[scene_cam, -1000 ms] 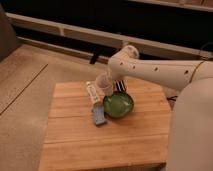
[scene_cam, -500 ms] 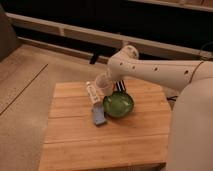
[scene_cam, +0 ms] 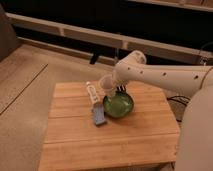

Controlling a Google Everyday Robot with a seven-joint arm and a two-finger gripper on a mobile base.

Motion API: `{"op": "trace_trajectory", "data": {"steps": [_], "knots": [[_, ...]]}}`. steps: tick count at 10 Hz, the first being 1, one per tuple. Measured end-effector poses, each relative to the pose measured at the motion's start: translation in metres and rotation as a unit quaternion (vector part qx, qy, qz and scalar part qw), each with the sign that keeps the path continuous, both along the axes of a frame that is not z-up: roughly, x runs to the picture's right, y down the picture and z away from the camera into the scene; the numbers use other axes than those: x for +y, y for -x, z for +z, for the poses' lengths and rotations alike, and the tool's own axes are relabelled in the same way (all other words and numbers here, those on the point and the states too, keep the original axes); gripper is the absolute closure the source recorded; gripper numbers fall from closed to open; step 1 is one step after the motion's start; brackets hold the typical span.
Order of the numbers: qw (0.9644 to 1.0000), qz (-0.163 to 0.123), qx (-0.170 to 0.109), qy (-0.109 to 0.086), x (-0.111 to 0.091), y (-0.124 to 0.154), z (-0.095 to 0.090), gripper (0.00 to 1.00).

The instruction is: Place the ceramic cup in the ceramic bowl

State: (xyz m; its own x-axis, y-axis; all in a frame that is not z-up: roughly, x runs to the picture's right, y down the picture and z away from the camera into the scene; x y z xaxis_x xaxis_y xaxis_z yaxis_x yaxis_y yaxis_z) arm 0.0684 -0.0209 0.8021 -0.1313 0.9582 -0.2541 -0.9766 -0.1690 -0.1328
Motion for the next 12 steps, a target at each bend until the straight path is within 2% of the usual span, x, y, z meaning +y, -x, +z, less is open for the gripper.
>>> {"op": "trace_trajectory", "data": {"steps": [3, 5, 7, 8, 9, 11, 12], "knots": [[0.9996, 0.026, 0.007, 0.008, 0.025, -0.009, -0.009, 1.0], [0.9987, 0.048, 0.009, 0.014, 0.04, -0.023, -0.002, 1.0], [0.9983, 0.048, 0.019, 0.027, 0.052, -0.031, 0.013, 0.99], [0.998, 0.045, 0.027, 0.035, 0.057, -0.037, 0.021, 0.93], [0.9978, 0.04, 0.031, 0.042, 0.061, -0.041, 0.03, 0.83], [0.9979, 0.034, 0.026, 0.048, 0.061, -0.036, 0.044, 0.61], [0.9982, 0.032, 0.022, 0.047, 0.06, -0.031, 0.047, 0.54]]}}
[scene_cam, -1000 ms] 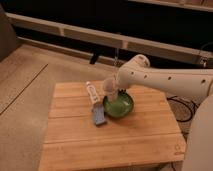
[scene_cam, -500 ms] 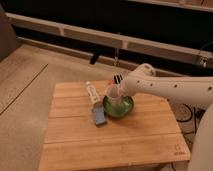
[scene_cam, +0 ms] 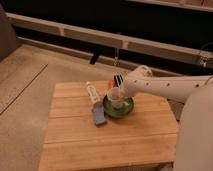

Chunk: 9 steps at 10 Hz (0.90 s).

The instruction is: Place the ceramic cup in the ceramic bowl

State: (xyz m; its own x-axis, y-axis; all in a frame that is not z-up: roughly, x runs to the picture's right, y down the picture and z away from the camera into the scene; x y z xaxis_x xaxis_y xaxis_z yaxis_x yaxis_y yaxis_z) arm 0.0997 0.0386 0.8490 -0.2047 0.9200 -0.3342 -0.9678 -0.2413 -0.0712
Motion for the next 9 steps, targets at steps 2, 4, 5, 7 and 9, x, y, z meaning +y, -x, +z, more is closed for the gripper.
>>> {"op": "trace_trajectory", "data": {"steps": [2, 4, 5, 7, 9], "knots": [[1.0, 0.001, -0.009, -0.002, -0.004, 0.007, 0.004, 0.31], [0.9998, 0.003, -0.018, -0.002, -0.005, 0.014, 0.006, 0.2], [0.9998, 0.003, -0.022, -0.001, -0.005, 0.018, 0.006, 0.2], [0.9997, 0.003, -0.026, 0.004, -0.003, 0.021, 0.006, 0.2], [0.9996, 0.002, -0.028, 0.003, -0.005, 0.023, 0.005, 0.2]]}}
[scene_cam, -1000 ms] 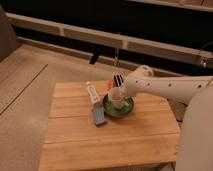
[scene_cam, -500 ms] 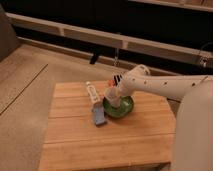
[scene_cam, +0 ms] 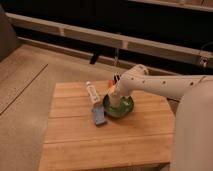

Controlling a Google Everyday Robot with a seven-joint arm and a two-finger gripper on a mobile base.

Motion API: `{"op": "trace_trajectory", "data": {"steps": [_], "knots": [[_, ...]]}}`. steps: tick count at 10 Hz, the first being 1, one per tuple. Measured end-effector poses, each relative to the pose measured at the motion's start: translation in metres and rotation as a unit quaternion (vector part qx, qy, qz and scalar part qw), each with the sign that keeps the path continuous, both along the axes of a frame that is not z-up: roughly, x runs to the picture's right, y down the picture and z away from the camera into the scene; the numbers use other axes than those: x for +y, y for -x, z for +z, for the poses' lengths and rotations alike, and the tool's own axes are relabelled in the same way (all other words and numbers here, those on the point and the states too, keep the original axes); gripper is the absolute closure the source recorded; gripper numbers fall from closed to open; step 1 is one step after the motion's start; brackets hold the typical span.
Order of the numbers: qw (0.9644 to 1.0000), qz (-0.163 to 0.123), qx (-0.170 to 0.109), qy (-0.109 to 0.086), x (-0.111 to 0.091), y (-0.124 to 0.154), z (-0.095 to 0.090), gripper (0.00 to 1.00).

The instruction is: Place the ceramic cup in the ceramic bowl

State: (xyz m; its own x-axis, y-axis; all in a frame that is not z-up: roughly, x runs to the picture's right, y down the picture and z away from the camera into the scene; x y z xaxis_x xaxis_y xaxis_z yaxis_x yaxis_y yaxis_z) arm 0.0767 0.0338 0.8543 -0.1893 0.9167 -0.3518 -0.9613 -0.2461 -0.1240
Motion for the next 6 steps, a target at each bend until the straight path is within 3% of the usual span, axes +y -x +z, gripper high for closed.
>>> {"op": "trace_trajectory", "data": {"steps": [3, 6], "knots": [[0.9999, -0.009, -0.004, -0.014, -0.017, 0.008, -0.011, 0.2], [0.9965, -0.058, -0.017, -0.057, -0.058, 0.04, -0.045, 0.2]]}}
